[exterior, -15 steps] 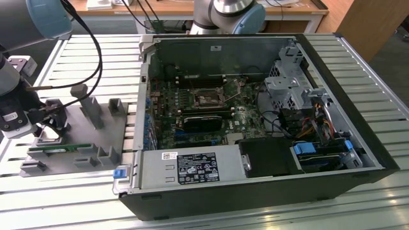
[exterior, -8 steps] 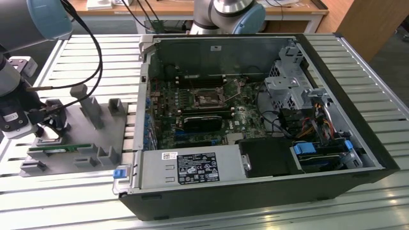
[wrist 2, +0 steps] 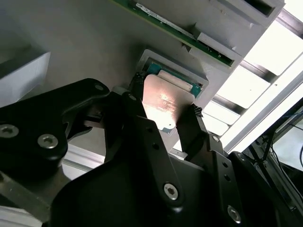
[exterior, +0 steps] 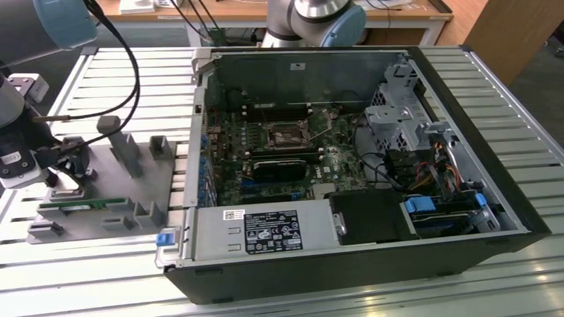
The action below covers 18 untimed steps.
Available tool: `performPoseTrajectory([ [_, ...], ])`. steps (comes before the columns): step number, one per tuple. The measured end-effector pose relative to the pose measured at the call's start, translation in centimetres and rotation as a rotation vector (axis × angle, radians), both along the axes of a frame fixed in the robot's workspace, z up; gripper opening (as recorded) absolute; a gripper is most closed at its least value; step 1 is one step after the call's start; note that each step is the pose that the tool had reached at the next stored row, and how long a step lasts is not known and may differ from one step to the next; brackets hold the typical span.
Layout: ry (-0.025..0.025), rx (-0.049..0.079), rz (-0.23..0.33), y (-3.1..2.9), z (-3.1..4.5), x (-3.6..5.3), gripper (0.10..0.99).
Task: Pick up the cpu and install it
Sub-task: 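Pick up the cpu and move it towards the insertion slot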
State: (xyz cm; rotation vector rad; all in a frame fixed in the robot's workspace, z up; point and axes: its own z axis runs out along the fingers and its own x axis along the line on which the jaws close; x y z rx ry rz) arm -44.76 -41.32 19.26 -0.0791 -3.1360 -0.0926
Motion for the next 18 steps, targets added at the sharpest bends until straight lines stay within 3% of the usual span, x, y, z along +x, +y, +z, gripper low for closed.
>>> performPoseTrajectory([
  [18,0.0001,0.0,0.0,0.0,3.51,0.0,0.533],
])
